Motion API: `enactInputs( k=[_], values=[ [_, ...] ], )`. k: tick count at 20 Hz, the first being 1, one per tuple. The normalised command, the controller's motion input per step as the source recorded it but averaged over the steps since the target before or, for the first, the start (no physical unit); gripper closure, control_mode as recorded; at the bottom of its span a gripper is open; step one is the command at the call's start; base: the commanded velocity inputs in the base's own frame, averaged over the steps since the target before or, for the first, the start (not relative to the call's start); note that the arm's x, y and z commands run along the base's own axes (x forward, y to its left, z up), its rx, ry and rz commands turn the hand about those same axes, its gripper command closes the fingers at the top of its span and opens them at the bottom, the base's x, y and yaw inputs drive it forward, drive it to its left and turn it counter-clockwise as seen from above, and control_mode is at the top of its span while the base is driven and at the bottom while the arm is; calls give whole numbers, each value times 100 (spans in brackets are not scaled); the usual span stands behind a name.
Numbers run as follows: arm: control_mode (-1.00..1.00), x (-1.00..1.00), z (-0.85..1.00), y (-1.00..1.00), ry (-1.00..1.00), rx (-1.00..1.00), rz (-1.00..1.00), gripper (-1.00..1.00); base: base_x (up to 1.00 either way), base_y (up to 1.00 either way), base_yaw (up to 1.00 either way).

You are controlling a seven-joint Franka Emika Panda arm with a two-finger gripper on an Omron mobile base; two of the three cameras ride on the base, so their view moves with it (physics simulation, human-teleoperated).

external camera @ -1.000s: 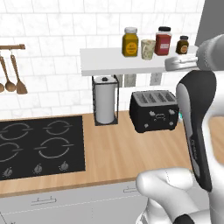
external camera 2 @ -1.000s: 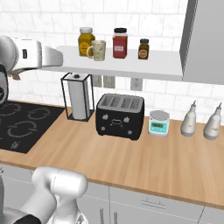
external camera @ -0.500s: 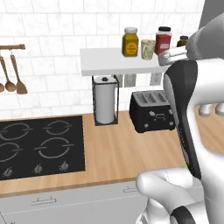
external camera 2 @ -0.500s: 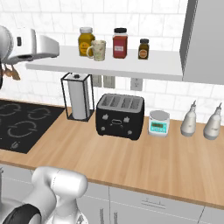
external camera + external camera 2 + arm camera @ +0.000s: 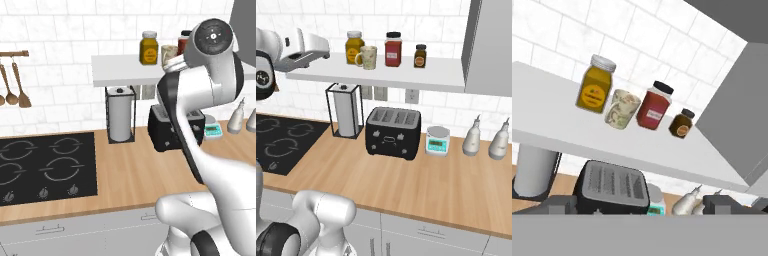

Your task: Gather all objects into one cabinet and sort the glasses and bowls to opposite sides.

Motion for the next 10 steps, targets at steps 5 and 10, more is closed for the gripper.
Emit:
enactInputs(
  k=[5, 10],
  values=[
    [-100, 57, -16, 6, -2, 0, 0, -100, 0, 0, 0],
    [-100, 38, -6, 8, -8, 1, 1, -100, 0, 0, 0]
  ],
)
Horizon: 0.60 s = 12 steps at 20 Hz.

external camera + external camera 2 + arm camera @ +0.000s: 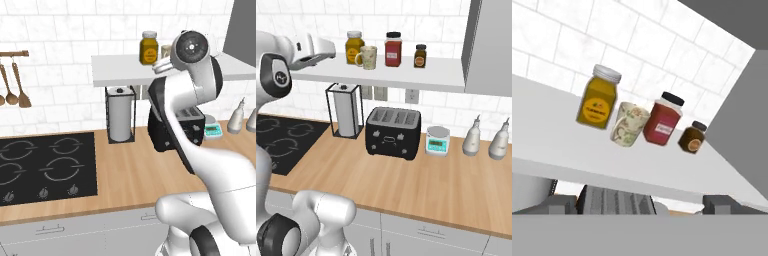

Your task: Gather all objects into one cabinet and sort the glasses and bowls to opposite sides.

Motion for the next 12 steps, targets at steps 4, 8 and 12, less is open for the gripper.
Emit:
enactInputs(
  k=[4, 8, 12],
  values=[
    [-100, 20, -26, 4, 0, 14, 1, -100, 0, 0, 0],
    [-100, 19, -6, 0, -2, 38, 0, -100, 0, 0, 0],
    [-100, 13, 0, 0, 0, 34, 0, -100, 0, 0, 0]
  ],
)
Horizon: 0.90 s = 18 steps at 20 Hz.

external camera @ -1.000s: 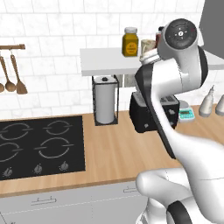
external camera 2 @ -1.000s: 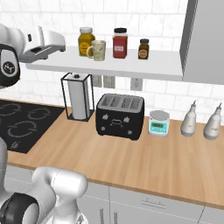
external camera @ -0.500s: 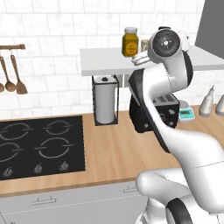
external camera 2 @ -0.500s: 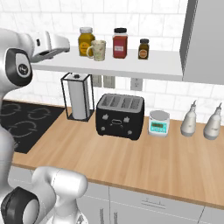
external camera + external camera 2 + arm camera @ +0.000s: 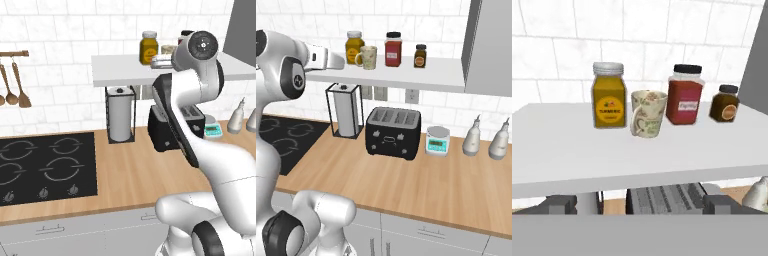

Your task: Gather all objects into one cabinet and sort the glasses and bowls to opposite sides.

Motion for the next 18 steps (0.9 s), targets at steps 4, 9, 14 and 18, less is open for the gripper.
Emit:
enactInputs(
  k=[4, 9, 14, 18],
  values=[
    [-100, 6, 2, 0, 0, 25, -3, -100, 0, 0, 0],
    [-100, 13, 4, 0, 2, 19, -14, -100, 0, 0, 0],
    [-100, 14, 0, -2, 4, 3, -3, -100, 0, 0, 0],
    [-100, 27, 0, -16, 2, 4, -1, -100, 0, 0, 0]
  ],
)
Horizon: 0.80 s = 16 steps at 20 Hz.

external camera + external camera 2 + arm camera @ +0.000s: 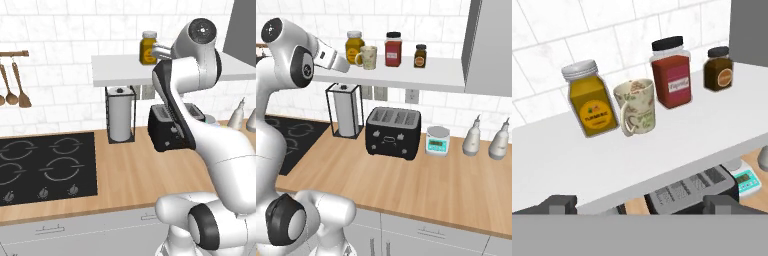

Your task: Gather all objects into one cabinet and sort the glasses and bowls to opposite sides.

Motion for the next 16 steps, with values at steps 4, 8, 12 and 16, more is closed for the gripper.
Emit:
enactInputs(
  k=[4, 8, 12, 16],
  values=[
    [-100, 14, 0, -8, 1, 1, -1, -100, 0, 0, 0],
    [-100, 4, -1, 0, 1, -1, 0, -100, 0, 0, 0],
    [-100, 16, -3, -2, 0, -4, 0, -100, 0, 0, 0],
    [-100, 15, 0, -3, 0, -3, 0, -100, 0, 0, 0]
  ],
)
